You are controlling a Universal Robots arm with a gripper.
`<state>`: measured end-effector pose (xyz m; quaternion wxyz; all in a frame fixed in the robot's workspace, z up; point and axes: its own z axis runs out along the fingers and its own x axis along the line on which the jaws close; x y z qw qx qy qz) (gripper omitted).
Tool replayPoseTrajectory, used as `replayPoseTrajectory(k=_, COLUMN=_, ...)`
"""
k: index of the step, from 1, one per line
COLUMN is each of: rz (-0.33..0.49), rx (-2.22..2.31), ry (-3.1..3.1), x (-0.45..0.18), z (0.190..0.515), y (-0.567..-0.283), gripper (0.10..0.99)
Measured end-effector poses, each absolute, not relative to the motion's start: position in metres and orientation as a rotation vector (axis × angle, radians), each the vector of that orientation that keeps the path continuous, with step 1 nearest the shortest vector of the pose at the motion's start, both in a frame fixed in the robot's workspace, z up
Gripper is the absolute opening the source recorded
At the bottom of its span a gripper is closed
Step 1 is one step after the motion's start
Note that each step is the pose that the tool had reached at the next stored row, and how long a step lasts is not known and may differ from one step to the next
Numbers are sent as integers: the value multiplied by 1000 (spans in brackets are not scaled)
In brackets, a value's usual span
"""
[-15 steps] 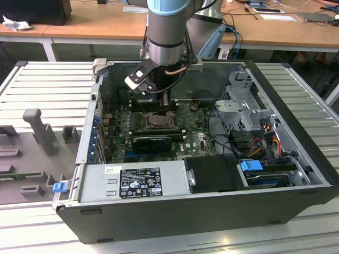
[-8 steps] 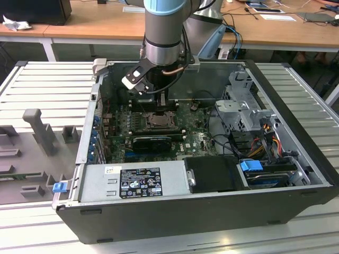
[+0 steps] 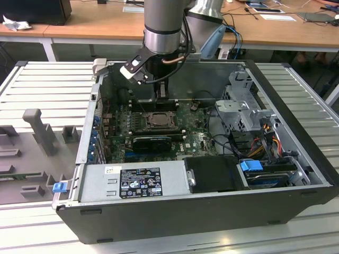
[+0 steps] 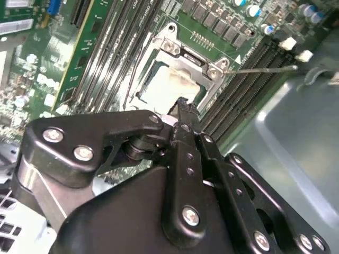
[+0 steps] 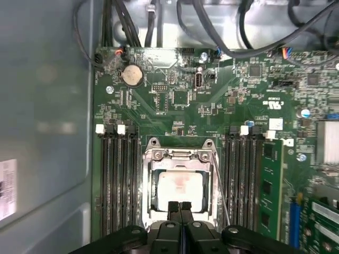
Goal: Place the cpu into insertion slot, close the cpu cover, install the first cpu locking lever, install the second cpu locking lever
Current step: 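Install the first cpu locking lever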
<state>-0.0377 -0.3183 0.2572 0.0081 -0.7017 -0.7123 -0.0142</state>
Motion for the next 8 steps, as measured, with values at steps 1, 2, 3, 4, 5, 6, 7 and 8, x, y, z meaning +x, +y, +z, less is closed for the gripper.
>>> replayPoseTrajectory(k=1, rz=-44, rx=-2193, ry=-2226, x=-38, z=261, y=-318, gripper=106)
replayPoseTrajectory(k=2, rz=-45, rx=-2193, ry=-2226, x=-38, z=269, y=-318, gripper=106)
replayPoseTrajectory(k=3, rz=-44, rx=-2193, ry=-2226, x=-38, z=279, y=-318, gripper=106)
replayPoseTrajectory(k=4, rz=-45, rx=-2192, ry=-2227, x=-38, z=280, y=-318, gripper=106)
replayPoseTrajectory(k=5, rz=-45, rx=-2186, ry=-2233, x=-38, z=280, y=-318, gripper=106)
replayPoseTrajectory(k=6, rz=-45, rx=-2173, ry=-2246, x=-38, z=280, y=-318, gripper=106)
replayPoseTrajectory(k=7, rz=-44, rx=-2137, ry=-2280, x=-38, z=280, y=-318, gripper=106)
replayPoseTrajectory(k=8, rz=-43, rx=-2097, ry=-2315, x=-38, z=280, y=-318, gripper=106)
